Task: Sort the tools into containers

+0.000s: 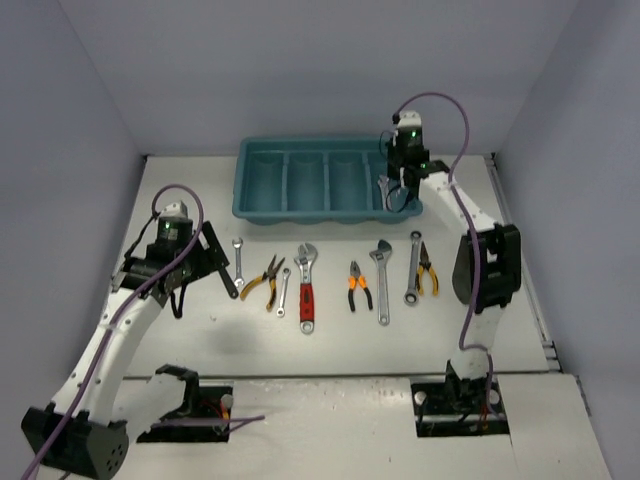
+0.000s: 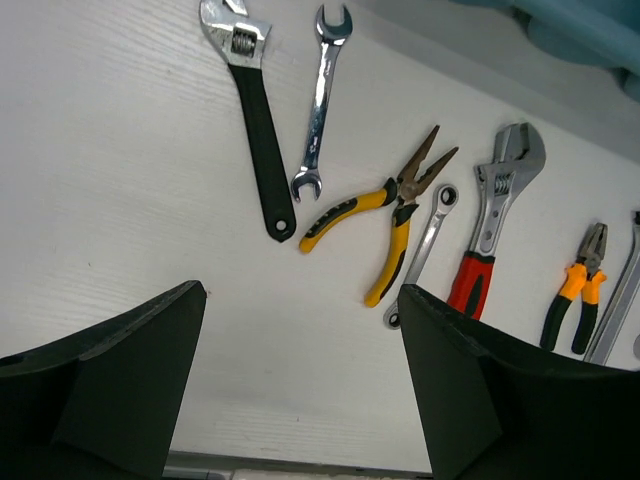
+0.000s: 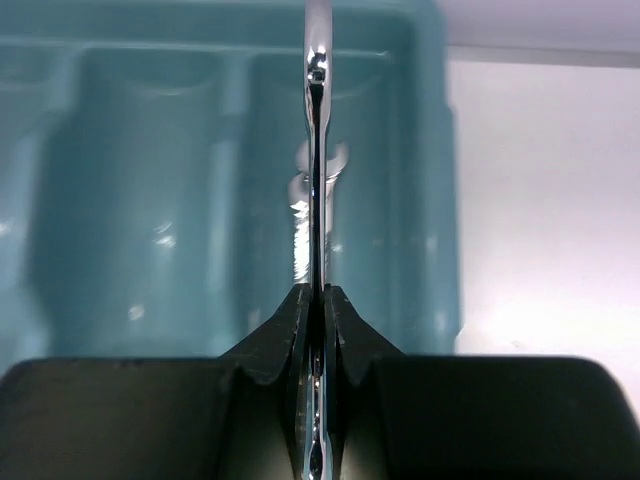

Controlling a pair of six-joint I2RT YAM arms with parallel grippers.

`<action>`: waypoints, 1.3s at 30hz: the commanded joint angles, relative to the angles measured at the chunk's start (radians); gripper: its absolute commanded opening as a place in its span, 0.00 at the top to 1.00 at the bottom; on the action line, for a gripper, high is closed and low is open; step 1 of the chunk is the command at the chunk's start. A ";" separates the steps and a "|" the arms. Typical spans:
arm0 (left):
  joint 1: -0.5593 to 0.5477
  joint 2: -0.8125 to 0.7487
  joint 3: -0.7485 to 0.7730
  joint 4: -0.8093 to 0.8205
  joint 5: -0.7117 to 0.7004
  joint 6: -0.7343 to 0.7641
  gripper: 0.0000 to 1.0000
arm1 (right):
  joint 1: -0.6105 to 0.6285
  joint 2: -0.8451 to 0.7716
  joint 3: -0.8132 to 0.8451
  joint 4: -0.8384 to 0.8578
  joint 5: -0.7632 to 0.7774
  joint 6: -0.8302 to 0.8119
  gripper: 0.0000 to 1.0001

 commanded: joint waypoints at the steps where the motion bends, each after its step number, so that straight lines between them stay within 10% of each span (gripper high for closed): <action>1: -0.006 0.014 0.012 0.006 0.026 0.018 0.25 | -0.041 0.131 0.137 0.036 -0.026 -0.011 0.99; 10: -0.026 0.050 0.012 0.006 0.028 0.015 0.25 | -0.053 0.298 0.274 0.036 -0.175 0.012 0.94; 19: -0.050 0.147 0.008 0.012 -0.013 -0.004 0.25 | -0.067 0.234 0.257 0.036 -0.146 0.005 0.59; 39: -0.051 0.723 0.314 0.084 -0.028 0.136 0.52 | -0.049 -0.626 -0.377 0.024 -0.208 0.161 0.54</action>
